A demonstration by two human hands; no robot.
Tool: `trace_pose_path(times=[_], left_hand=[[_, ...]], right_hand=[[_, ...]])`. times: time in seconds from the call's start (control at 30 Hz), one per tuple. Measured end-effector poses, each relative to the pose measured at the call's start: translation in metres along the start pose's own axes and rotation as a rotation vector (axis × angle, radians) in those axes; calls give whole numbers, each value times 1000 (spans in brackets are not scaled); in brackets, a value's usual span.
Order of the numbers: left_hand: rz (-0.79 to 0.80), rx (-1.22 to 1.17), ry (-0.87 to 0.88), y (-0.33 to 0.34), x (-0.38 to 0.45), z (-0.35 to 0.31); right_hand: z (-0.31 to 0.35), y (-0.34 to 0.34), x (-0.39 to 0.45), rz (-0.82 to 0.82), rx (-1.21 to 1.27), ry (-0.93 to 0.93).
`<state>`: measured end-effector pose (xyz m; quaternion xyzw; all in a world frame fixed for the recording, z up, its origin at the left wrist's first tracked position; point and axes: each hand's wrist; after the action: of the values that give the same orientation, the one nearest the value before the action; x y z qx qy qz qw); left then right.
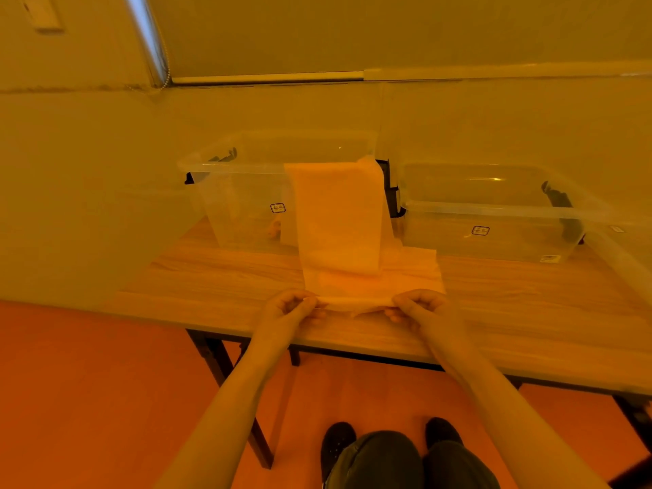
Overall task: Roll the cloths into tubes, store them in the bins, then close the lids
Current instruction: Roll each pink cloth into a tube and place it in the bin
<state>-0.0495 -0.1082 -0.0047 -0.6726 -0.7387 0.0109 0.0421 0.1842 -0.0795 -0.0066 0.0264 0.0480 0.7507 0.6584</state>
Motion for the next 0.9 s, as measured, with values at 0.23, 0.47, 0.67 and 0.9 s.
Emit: trace_pose_path(times=[0.23,0.47,0.67,0.9], left_hand=[[-18,-43,-20,-2,-8,3],[-4,-6,9,-2,-13,3],[-15,-16,12,-3,-12,2],[-19,9,23,-5,-12,2]], right_hand=[[2,1,-9,-3,-130,-49],[4,-2,-14,39,-117,-56],[2,-2,-13,26,-103,-70],[-1,-4,-11,-5,-210,-90]])
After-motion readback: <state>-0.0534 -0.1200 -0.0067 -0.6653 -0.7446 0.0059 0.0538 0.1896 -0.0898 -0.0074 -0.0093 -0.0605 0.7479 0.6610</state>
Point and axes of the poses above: each hand's wrist, its own x-axis towards the middle knuckle, its own y-axis out of the palm, z = x × y, and after that the axes turned 3 degrees about z, right-handed
